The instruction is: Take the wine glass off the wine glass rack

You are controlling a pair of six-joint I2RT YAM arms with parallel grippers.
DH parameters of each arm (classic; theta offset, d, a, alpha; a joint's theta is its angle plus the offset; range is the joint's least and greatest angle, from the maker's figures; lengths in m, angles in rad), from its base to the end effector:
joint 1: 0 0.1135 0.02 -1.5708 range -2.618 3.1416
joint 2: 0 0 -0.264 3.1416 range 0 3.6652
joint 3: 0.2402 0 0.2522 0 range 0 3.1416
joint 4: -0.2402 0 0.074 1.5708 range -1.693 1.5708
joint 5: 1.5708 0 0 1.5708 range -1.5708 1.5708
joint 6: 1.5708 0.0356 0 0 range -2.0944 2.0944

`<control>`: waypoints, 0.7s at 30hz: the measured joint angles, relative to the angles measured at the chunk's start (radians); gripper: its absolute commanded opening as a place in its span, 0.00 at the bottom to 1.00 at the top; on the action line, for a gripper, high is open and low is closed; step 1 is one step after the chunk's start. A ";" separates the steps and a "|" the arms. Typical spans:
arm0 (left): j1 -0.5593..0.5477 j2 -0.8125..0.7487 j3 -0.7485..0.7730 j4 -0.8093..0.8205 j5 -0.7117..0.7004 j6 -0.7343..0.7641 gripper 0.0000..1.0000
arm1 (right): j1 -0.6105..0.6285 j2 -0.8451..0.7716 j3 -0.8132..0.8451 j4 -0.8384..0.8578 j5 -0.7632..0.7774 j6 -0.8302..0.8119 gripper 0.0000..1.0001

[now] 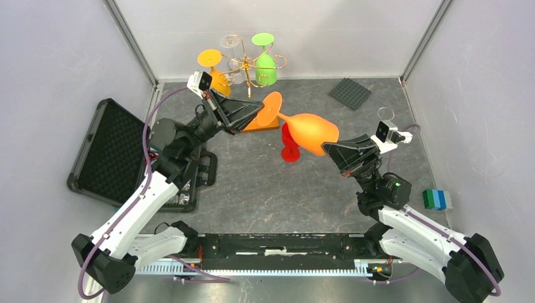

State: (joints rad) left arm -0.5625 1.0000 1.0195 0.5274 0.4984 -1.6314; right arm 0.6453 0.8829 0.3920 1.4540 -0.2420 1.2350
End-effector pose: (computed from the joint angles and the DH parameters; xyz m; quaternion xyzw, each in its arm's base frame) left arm 0.1694 -0.1269 0.4552 -0.0568 0.5181 -0.8069 0.2780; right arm 0.1216 0.1023 0.3440 -0.0239 0.3177 0.7863 0.5294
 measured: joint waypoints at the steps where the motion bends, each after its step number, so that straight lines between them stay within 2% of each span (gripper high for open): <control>1: 0.000 0.002 0.000 -0.005 0.000 0.005 0.38 | 0.003 -0.008 0.003 0.000 -0.002 0.001 0.00; 5: 0.000 0.002 -0.002 -0.009 -0.003 0.038 0.68 | 0.002 -0.039 0.005 -0.053 0.012 -0.032 0.00; 10: 0.000 -0.034 -0.013 -0.052 -0.034 0.134 0.97 | 0.002 -0.092 0.015 -0.190 0.045 -0.114 0.00; 11: 0.000 -0.042 -0.013 -0.072 -0.040 0.161 1.00 | 0.002 -0.105 0.025 -0.226 0.054 -0.136 0.00; 15: 0.000 -0.088 -0.009 -0.212 -0.075 0.326 1.00 | 0.000 -0.163 0.155 -0.550 0.159 -0.326 0.00; 21: 0.010 -0.110 0.053 -0.557 -0.199 0.673 1.00 | 0.000 -0.180 0.414 -1.103 0.437 -0.662 0.00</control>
State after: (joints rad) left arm -0.5529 0.8898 1.0729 -0.0296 0.2996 -0.9588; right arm 0.6456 0.7029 0.8062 0.3508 0.1951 0.5732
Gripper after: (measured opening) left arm 0.994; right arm 0.022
